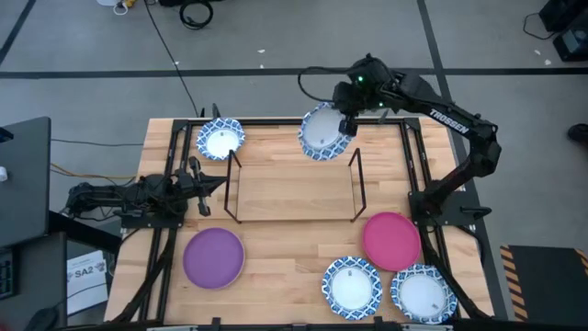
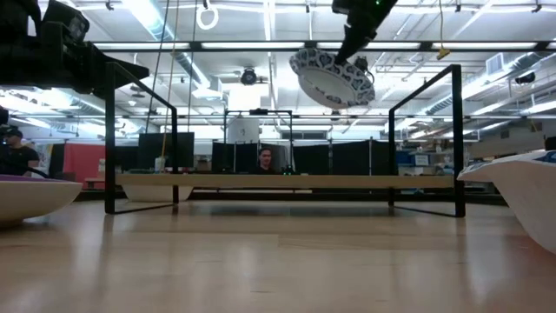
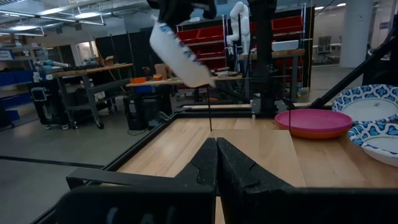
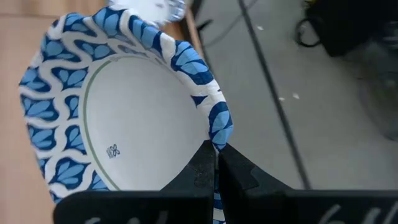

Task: Place and stack plates onto a shelf
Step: Put the white-blue patterned bowl on the shelf

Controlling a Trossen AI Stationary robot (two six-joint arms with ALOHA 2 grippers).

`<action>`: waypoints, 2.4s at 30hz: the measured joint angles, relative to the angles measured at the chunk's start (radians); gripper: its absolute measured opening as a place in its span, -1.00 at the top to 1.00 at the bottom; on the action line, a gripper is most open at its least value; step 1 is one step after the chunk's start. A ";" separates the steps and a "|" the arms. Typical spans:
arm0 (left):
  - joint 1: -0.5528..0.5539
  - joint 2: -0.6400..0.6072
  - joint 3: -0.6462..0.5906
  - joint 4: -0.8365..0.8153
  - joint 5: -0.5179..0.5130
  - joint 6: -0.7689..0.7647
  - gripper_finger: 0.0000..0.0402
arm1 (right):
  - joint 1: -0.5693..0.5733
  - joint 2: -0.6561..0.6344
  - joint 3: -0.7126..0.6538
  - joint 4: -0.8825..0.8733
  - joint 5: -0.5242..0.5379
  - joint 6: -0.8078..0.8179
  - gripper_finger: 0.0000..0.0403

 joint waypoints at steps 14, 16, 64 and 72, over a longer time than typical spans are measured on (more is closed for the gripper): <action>0.000 0.000 0.000 0.000 0.000 0.000 0.98 | 0.150 0.006 0.000 -0.093 -0.100 0.257 0.95; 0.000 0.000 0.000 0.000 0.000 -0.001 0.98 | 0.166 0.017 -0.001 -0.125 -0.100 0.284 0.95; 0.000 0.000 0.000 -0.001 0.000 -0.002 0.98 | 0.166 0.421 -0.001 -0.302 -0.091 0.051 0.83; 0.000 0.000 0.000 -0.001 0.000 -0.002 0.98 | 0.166 0.421 -0.001 -0.299 -0.091 0.051 0.80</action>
